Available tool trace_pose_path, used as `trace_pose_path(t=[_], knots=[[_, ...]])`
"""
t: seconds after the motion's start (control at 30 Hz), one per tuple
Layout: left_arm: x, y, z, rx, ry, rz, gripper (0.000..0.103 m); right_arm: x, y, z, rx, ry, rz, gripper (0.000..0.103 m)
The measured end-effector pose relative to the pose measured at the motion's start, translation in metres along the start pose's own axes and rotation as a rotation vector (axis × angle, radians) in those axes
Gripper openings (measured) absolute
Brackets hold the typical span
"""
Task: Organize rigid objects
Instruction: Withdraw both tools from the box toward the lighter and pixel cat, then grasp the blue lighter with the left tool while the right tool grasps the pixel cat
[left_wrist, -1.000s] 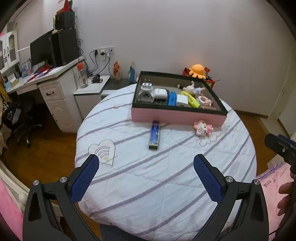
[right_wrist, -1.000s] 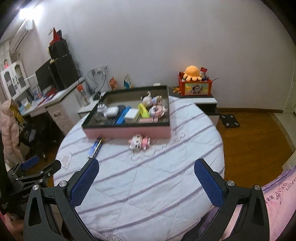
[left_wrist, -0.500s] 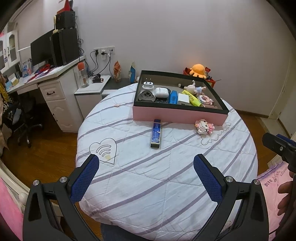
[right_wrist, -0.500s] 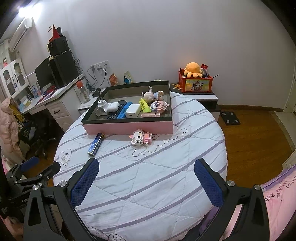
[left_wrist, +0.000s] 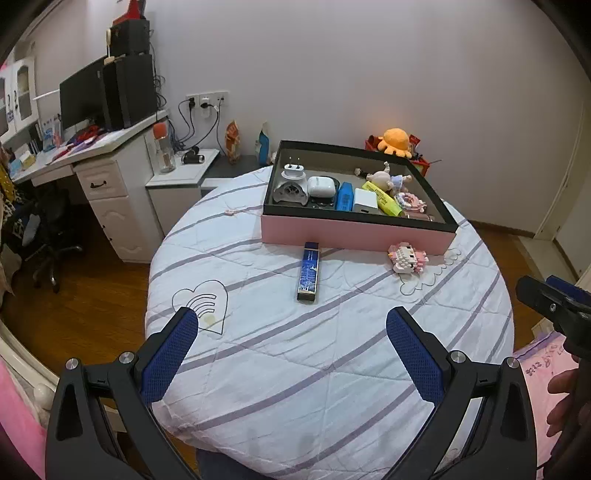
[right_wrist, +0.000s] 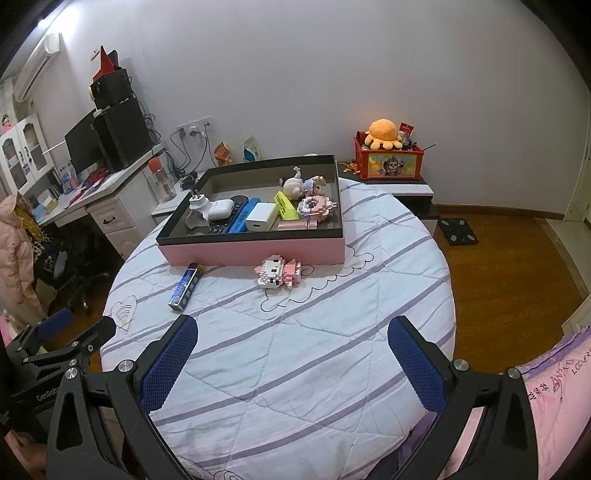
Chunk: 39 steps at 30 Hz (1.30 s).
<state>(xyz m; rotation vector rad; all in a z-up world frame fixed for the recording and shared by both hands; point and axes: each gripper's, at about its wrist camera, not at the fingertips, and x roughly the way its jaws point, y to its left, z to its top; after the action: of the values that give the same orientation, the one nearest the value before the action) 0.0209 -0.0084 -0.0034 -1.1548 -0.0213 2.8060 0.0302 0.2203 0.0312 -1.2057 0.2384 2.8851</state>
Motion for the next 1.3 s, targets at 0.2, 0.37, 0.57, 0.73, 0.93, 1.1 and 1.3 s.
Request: trace_pose_path(t=[0.2, 0.37, 0.57, 0.73, 0.93, 1.1, 1.3], knots=[[0.029, -0.004, 0.001, 0.008, 0.027, 0.01, 0.103, 0.013, -0.002, 0.001, 0.005, 0.025, -0.015, 0.103], [0.056, -0.006, 0.004, 0.012, 0.052, 0.004, 0.103, 0.031, -0.002, 0.005, 0.003, 0.051, -0.032, 0.103], [0.096, -0.007, 0.014, 0.043, 0.083, 0.028, 0.103, 0.078, -0.003, 0.016, 0.008, 0.111, -0.056, 0.103], [0.128, -0.008, 0.021, 0.053, 0.107, 0.036, 0.103, 0.12, -0.001, 0.023, 0.015, 0.163, -0.052, 0.103], [0.148, -0.012, 0.023, 0.063, 0.128, 0.028, 0.103, 0.149, 0.003, 0.03, 0.013, 0.187, -0.054, 0.103], [0.161, -0.015, 0.023, 0.065, 0.152, 0.009, 0.102, 0.167, 0.006, 0.031, 0.015, 0.211, -0.061, 0.103], [0.172, -0.02, 0.027, 0.084, 0.174, 0.0, 0.099, 0.183, 0.007, 0.03, 0.018, 0.218, -0.088, 0.098]])
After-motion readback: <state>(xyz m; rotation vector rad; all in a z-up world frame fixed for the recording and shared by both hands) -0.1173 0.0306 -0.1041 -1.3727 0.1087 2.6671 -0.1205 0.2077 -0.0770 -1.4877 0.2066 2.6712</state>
